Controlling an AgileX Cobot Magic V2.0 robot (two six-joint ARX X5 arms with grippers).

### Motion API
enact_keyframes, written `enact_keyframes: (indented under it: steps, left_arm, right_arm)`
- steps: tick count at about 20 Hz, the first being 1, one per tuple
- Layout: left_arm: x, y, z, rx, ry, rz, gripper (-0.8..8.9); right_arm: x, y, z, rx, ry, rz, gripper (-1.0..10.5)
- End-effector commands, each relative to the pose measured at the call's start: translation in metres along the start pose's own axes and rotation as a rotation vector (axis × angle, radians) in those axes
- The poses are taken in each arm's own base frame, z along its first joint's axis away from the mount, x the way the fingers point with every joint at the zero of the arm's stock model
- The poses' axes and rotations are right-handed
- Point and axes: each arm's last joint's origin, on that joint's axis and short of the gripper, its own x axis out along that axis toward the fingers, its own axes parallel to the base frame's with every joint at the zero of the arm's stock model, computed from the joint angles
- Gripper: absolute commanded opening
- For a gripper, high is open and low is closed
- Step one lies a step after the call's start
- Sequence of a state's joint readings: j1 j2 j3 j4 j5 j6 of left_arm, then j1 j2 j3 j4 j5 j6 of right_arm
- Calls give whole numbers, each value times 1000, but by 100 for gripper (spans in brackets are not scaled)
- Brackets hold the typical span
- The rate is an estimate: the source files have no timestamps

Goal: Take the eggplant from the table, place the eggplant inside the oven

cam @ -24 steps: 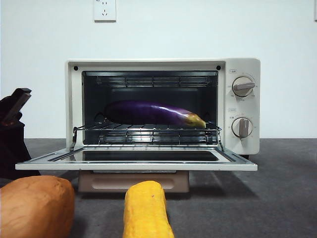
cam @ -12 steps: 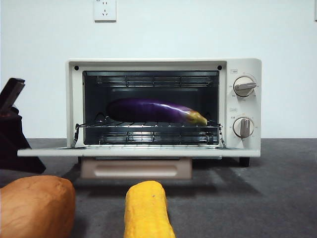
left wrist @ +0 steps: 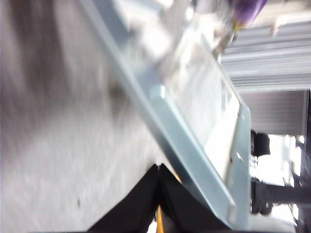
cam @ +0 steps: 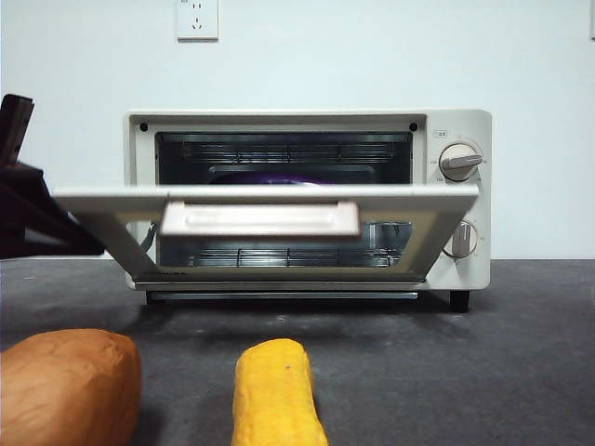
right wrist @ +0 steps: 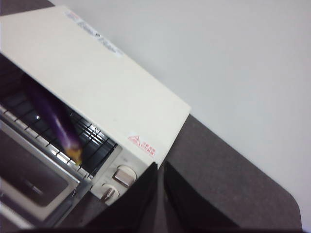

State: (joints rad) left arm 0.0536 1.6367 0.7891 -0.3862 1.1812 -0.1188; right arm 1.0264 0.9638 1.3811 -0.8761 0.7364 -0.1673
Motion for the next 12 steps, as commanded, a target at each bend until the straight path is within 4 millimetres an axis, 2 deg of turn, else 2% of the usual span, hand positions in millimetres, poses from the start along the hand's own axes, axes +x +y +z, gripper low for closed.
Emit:
enact_keyframes:
  steps: [1,7,12]
  left_arm:
    - [-8,-11,24,55,-46,-20,6]
    - [-27,-52,71,178,-128,-24,6]
    - [-39,-87,94,272,-170,-28,6]
  right_arm:
    - [-2,-1,3,47,-4,4,4]
    - [-2,0,3,58,-2,14,4]
    - [-2,1,0,78,18,18,4]
